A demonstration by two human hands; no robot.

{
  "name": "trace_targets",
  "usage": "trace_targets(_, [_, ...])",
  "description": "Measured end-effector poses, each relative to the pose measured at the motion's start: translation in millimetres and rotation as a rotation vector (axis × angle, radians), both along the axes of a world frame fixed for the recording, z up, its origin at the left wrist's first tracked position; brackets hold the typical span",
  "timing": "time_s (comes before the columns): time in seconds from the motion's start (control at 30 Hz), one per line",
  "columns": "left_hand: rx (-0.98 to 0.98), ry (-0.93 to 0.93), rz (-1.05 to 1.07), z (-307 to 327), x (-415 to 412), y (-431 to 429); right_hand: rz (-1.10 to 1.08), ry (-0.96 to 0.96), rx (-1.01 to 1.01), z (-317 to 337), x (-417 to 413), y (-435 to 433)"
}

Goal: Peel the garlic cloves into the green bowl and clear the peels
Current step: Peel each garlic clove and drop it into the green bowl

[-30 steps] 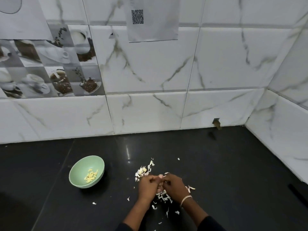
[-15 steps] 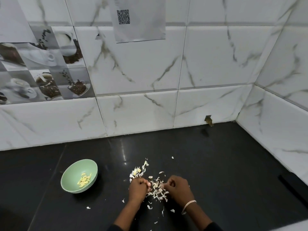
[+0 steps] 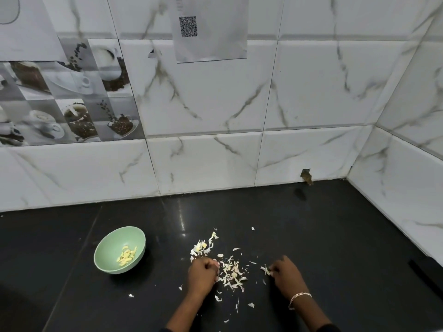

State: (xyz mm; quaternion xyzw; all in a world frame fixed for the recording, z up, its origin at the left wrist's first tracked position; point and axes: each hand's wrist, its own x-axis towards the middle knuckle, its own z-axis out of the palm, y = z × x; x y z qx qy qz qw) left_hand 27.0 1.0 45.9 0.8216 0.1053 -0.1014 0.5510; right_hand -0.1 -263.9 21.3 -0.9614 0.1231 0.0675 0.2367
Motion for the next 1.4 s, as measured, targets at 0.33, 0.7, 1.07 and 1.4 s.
trace_targets(0.33, [-0.179, -0.156, -0.045, 37, -12, -12, -0.281, -0.179, 1.041, 41, 3, 49])
trace_targets(0.7, [-0.166, -0.256, -0.069, 66, -14, -3, 0.002, -0.102, 1.240, 83, 16, 97])
trace_targets(1.07, [-0.059, -0.204, -0.175, 80, -9, 6, 0.251, -0.068, 0.991, 94, 34, 97])
trace_targets(1.4, [-0.258, -0.120, 0.080, 84, -13, -5, 0.117, -0.416, 0.690, 88, 31, 121])
